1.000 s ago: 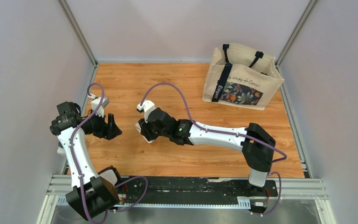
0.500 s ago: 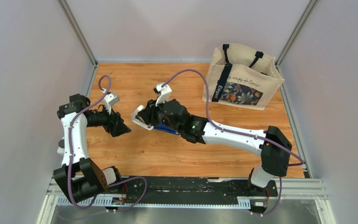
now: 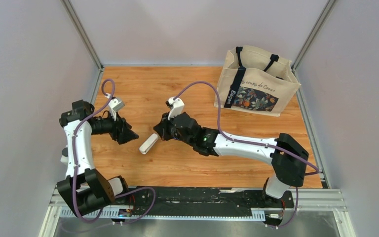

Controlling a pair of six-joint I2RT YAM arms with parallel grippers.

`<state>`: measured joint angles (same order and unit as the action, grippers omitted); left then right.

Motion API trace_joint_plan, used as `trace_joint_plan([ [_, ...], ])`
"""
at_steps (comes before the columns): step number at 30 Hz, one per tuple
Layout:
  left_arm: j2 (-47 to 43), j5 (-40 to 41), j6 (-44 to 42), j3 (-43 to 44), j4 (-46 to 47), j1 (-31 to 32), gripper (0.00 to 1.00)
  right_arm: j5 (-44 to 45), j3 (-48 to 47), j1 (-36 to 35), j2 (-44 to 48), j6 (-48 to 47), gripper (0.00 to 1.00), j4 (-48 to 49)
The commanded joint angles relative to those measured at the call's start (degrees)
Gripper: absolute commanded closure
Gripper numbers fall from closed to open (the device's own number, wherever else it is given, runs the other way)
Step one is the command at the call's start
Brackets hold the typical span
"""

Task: Unload the staples from the stapler

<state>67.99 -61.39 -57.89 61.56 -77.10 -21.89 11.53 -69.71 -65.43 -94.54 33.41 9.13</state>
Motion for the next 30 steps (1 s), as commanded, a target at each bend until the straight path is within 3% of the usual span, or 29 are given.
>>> trace_joint_plan([
  [1,-3.2,0.6,2.3,-0.7,-4.5,-1.4,0.19,2.4,6.6,-0.4,-0.5,-0.3,1.0,-3.0],
  [8,-6.2,1.7,4.9,-1.8,-1.4,-1.8,0.2,2.5,4.9,-0.7,-2.7,-2.0,1.0,-10.9],
  [10,-5.9,1.9,6.5,-1.1,-0.4,-2.0,0.21,2.1,0.5,-1.1,-5.1,-1.5,0.79,-15.1],
  [12,-4.4,1.7,7.7,-0.1,-0.7,-3.2,0.2,2.8,-3.9,-2.4,-7.0,-0.5,0.47,-20.9],
  [15,-1.8,0.1,5.5,2.6,-4.6,-5.6,0.2,3.5,-11.8,-4.4,-11.2,0.5,0.27,-27.5],
  [19,0.4,-1.2,-0.9,5.4,-10.4,-8.6,0.21,0.7,-16.5,-4.6,-15.1,4.6,0.26,-32.8],
  [24,0.5,0.1,-4.7,5.9,-13.9,-10.1,0.21,-3.4,-8.3,-4.5,-13.2,8.3,0.27,-26.0],
  [30,-2.1,2.0,-7.7,2.2,-13.0,-9.7,0.22,-4.5,-5.6,-4.5,-14.6,9.6,0.3,-24.4],
])
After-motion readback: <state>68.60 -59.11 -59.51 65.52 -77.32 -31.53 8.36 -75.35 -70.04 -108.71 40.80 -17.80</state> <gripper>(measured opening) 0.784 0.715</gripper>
